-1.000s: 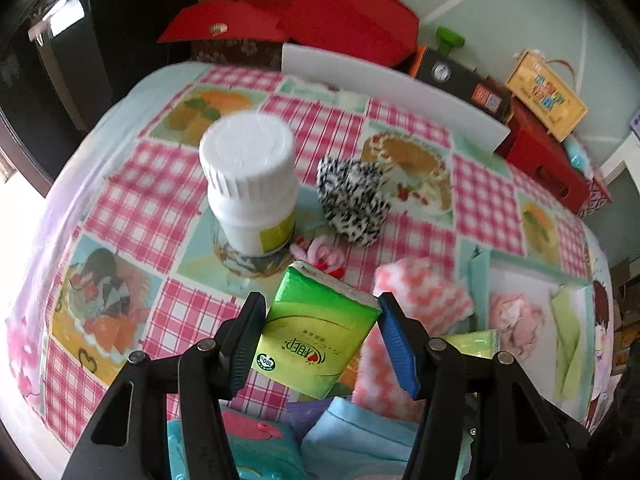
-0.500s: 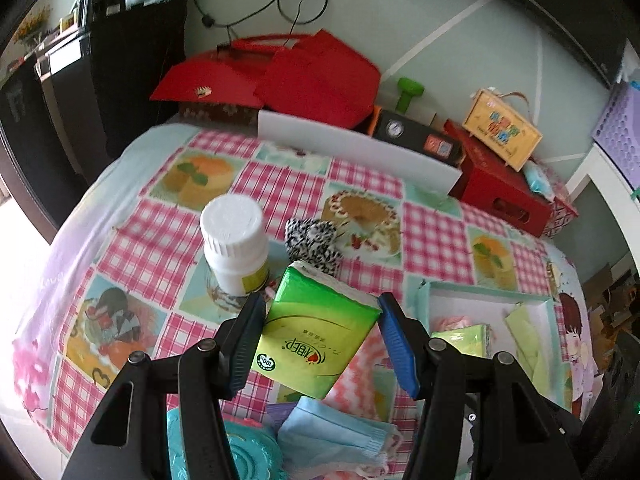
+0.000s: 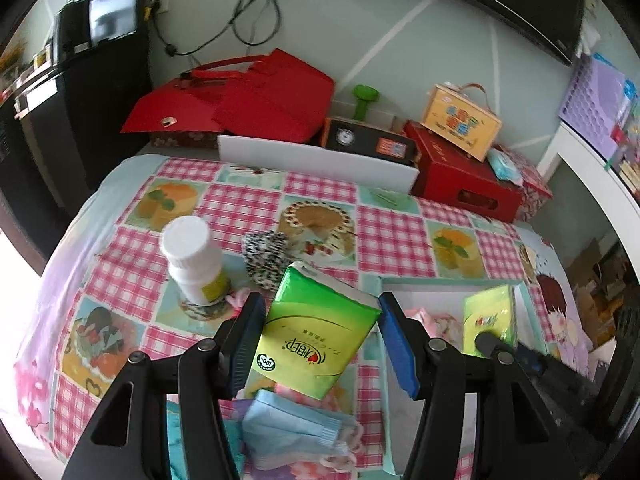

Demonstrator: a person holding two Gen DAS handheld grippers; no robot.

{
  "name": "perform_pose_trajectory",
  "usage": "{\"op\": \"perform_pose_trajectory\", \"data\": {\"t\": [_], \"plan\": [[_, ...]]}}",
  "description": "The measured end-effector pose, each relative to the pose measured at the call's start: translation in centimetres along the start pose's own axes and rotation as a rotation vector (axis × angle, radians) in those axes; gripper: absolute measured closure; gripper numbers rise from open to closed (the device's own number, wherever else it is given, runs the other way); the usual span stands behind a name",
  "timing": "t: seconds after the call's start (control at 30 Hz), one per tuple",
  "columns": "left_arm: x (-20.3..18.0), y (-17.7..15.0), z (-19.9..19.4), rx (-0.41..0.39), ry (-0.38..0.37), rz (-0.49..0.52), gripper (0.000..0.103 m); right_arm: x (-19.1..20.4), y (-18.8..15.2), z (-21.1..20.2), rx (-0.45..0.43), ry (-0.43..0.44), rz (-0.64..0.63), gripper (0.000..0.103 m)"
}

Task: Organize soft objects
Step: 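Carry the green tissue packet with left tool while right carries its pack to tray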

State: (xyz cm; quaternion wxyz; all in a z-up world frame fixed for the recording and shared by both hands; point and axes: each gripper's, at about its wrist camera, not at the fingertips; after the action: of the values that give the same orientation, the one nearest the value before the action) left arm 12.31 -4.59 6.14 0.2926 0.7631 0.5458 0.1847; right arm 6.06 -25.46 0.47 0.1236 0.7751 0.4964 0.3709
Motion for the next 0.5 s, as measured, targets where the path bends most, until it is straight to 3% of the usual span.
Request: {"op": "perform_pose_trajectory", "data": {"t": [0.5], "plan": [[-9.2,-1.7,2.7,0.091,-0.121,0.214,0.044,-9.7,2.5,-3.0,-0.082,-0.229,0.222,0.078]]}}
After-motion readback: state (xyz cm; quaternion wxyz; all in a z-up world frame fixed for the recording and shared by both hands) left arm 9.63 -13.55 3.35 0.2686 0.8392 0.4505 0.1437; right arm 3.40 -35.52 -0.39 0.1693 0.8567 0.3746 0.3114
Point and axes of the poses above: each gripper's, at about its wrist camera, not at the fingertips, and z roughly the way its jaws point, x to its left, y to its top, and after that the axes turned 11 degrees about z, right-handed
